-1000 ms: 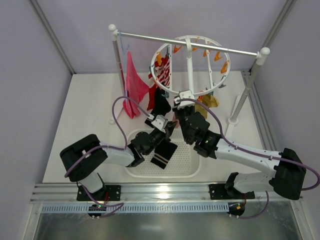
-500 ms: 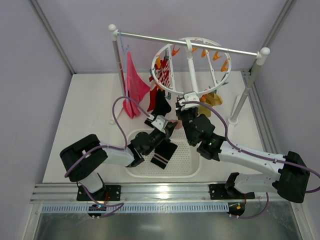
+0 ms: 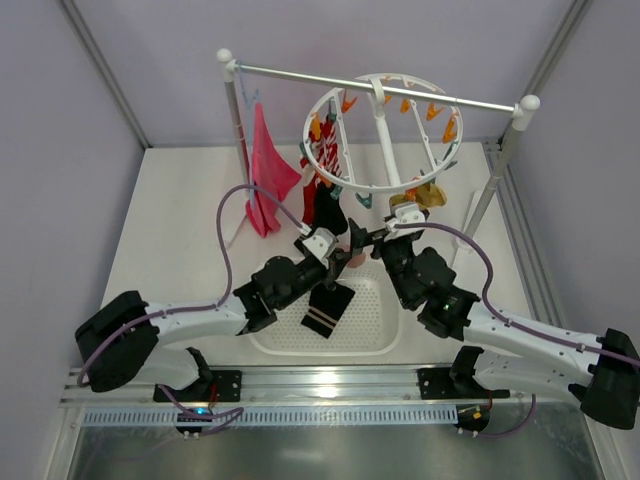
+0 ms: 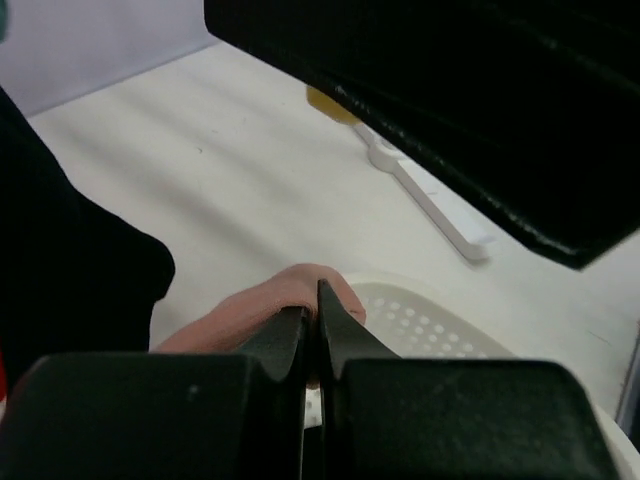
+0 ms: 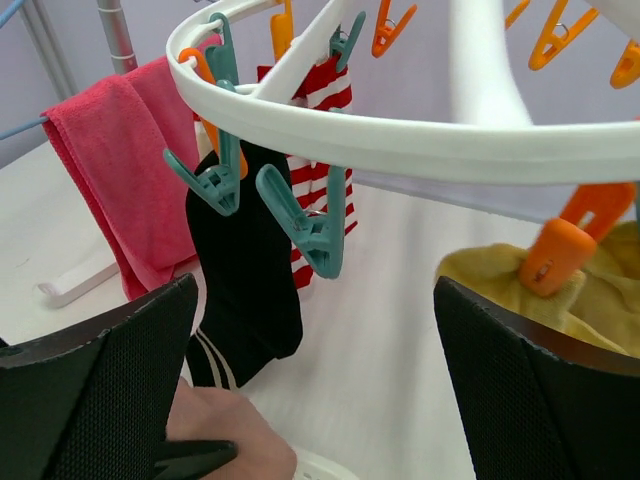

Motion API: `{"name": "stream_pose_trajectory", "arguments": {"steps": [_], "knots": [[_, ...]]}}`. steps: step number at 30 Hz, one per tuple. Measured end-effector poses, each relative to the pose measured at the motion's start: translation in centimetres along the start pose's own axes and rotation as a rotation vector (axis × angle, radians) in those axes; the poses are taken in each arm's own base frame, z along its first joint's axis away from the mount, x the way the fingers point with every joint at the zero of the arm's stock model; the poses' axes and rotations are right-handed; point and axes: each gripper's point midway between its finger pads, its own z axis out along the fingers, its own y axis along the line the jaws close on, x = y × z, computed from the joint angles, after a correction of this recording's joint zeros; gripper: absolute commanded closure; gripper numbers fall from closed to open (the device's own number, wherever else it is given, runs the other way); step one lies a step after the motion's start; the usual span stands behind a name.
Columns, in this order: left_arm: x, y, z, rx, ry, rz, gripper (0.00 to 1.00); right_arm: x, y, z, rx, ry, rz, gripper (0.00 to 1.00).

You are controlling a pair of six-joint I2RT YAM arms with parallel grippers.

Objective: Remove the socks clipped to the hanger

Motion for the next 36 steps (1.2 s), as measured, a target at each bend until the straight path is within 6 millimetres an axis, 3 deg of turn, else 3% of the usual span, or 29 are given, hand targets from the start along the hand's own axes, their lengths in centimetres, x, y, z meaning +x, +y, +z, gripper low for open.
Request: {"name": "stream_pose_trajectory", "arguments": {"steps": [7,12,23,24,26,27,36], "knots": [[-0.5,-3.9,-3.5,0.156,0.116,0.004,1.00,0.5,-1.1,-1.5,0.002,-0.008,0.039,0.00],[0.6,-7.3,-6.0,0.271,0.200,-0.027,1.00,1.7,-1.8,-2.1,0.026,0.011,0.038,0.00],[7.1,-7.7,-8.8,0.267,0.376,-0.097,0.99,2.5,-3.2,-3.1,0.068,0.009,0.056,0.00],[7.5,-7.8,-8.8,0.266,0.390,-0.102,0.75,2.6,-3.3,-3.2,0.071,0.010,0.055,0.00],[8.4,-7.8,-8.9,0.263,0.416,-0.097,0.42,2.7,-3.5,-3.2,0.083,0.014,0.054,0.00],[8.7,-7.8,-9.0,0.263,0.429,-0.098,0.01,2.8,-3.6,-3.2,0.089,0.015,0.053,0.00],[8.8,-7.9,-8.8,0.232,0.442,-0.092,0.00,3.0,-4.1,-3.4,0.116,0.013,0.057,0.00]]}}
